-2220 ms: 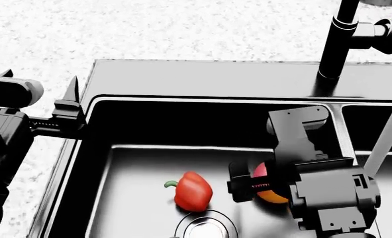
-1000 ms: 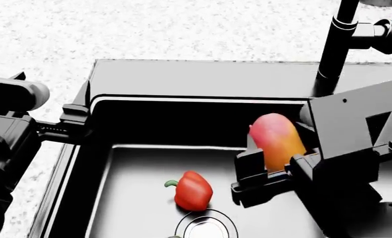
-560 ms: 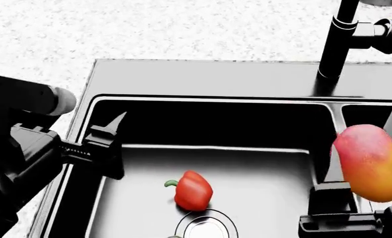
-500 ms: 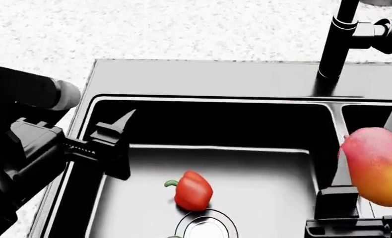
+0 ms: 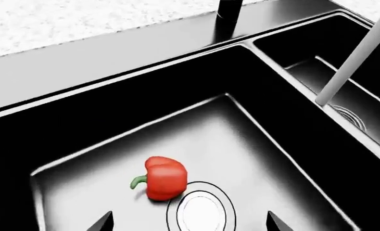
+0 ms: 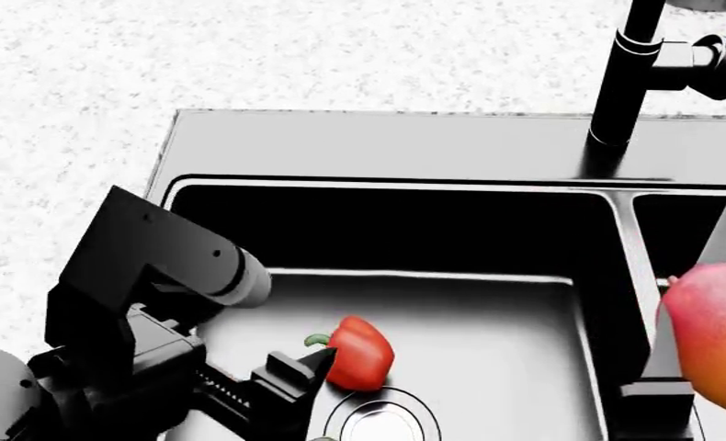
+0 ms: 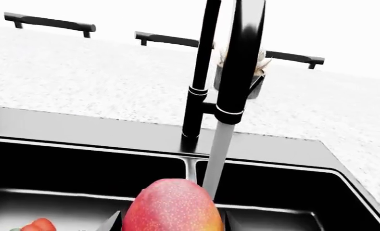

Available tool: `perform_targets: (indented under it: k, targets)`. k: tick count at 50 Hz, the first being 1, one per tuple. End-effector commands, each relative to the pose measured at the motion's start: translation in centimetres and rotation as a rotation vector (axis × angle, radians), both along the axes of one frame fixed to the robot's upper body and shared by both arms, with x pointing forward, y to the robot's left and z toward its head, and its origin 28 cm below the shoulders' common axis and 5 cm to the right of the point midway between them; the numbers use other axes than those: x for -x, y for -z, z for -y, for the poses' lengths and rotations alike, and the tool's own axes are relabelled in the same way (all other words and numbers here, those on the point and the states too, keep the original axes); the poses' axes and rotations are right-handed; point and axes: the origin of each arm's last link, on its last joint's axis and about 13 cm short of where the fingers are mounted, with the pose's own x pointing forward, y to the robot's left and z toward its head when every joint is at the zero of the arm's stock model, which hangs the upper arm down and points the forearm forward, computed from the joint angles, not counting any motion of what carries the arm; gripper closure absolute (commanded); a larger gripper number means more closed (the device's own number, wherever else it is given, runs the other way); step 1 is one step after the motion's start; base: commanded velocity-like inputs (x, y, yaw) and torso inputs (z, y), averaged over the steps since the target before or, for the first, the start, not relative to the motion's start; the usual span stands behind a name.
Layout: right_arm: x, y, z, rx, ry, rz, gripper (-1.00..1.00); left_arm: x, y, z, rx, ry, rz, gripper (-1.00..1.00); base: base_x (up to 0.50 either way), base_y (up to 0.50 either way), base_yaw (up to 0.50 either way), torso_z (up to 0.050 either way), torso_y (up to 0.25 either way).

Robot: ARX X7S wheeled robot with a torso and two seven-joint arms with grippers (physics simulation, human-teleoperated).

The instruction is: Pick the eggplants and mangos from the sink and place them in one bowl. Place the bell pepper in the other bowl. Then turn off the sink faucet.

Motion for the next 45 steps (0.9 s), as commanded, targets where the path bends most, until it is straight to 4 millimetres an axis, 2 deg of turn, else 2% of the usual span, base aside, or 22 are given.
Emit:
perform_targets:
  k: [1, 5, 9, 15, 19, 22, 30, 33, 39, 42, 45]
  targets:
    - [-0.3, -0.1, 0.0, 0.008, -0.010, -0.009, 1.00, -0.9, 2.9, 0.7, -0.042, -0.015, -0.206, -1.00, 0.00, 0.00, 0.00, 0.000, 0.000]
    - [-0.3, 0.4, 0.2, 0.013, -0.001, -0.023, 1.00, -1.9, 4.3, 0.7, -0.058, -0.036, -0.240, -1.00, 0.00, 0.00, 0.00, 0.000, 0.000]
    - [-0.3, 1.0, 0.5, 0.004, 0.022, -0.030, 1.00, -1.9, 4.3, 0.8, -0.039, -0.044, -0.273, -1.00, 0.00, 0.00, 0.00, 0.000, 0.000]
    - [-0.5, 1.4, 1.0, 0.007, 0.038, -0.046, 1.00, -1.6, 6.0, 0.9, -0.084, -0.037, -0.317, -1.00, 0.00, 0.00, 0.00, 0.000, 0.000]
    - [-0.5, 1.7, 1.1, 0.002, 0.040, -0.049, 1.00, -1.4, 5.5, 1.6, -0.060, -0.013, -0.311, -1.00, 0.00, 0.00, 0.00, 0.000, 0.000]
    - [-0.5, 1.8, 1.2, 0.003, 0.038, -0.056, 1.00, -1.9, 6.3, 1.9, -0.083, -0.012, -0.312, -1.00, 0.00, 0.00, 0.00, 0.000, 0.000]
    - [-0.9, 1.9, 1.1, 0.002, 0.023, -0.067, 1.00, -1.8, 6.8, 2.3, -0.080, 0.014, -0.323, -1.00, 0.00, 0.00, 0.00, 0.000, 0.000]
    - [-0.9, 1.4, 1.3, 0.005, 0.024, -0.061, 1.00, -2.1, 7.3, 2.6, -0.082, 0.013, -0.329, -1.00, 0.00, 0.00, 0.00, 0.000, 0.000]
    - [-0.9, 1.5, 1.2, 0.006, 0.021, -0.070, 1.00, -2.4, 7.7, 3.2, -0.069, 0.020, -0.344, -1.00, 0.00, 0.00, 0.00, 0.000, 0.000]
    - [-0.9, 1.5, 1.2, 0.002, 0.018, -0.068, 1.00, -2.7, 6.9, 3.6, -0.051, 0.025, -0.345, -1.00, 0.00, 0.00, 0.00, 0.000, 0.000]
    - [-1.0, 1.3, 1.1, 0.004, 0.009, -0.067, 1.00, -2.4, 7.6, 3.8, -0.079, 0.040, -0.356, -1.00, 0.00, 0.00, 0.00, 0.000, 0.000]
